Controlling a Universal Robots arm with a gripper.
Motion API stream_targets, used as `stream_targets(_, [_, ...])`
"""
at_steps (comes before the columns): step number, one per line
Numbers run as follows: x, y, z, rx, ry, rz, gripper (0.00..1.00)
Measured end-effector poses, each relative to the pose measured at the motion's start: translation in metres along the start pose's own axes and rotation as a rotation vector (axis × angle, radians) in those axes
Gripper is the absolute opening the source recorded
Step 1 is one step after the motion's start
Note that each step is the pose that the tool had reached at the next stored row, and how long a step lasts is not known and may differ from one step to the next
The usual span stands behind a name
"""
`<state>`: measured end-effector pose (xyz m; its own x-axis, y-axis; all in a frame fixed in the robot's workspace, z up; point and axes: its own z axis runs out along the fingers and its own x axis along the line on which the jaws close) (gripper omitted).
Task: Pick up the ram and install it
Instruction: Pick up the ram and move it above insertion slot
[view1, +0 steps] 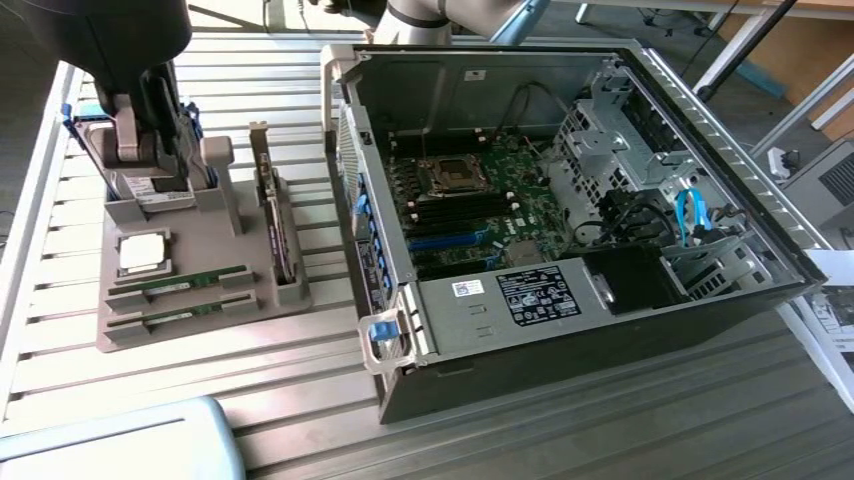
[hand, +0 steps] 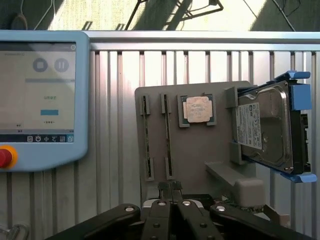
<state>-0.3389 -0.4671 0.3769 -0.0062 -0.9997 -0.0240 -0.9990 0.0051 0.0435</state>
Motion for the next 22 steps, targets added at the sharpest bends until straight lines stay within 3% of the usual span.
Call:
stream_targets(1, [0.000, 0.0000, 0.0000, 0.0000, 0.0000, 0.000, 0.23])
stream_targets(3, [0.000, 0.0000, 0.0000, 0.0000, 0.0000, 0.000, 0.23])
stream_targets(4, [0.000, 0.0000, 0.0000, 0.0000, 0.0000, 0.000, 0.30])
stream_targets(12, [0.000, 0.0016, 0.0098, 0.0001, 0.0012, 0.000, 0.30])
stream_targets(17, [0.001, 0.0142, 0.0203, 0.0000, 0.0038, 0.000, 0.30])
stream_targets(22, [0.001, 0.0157, 0.0297, -0.0001, 0.0042, 0.000, 0.30])
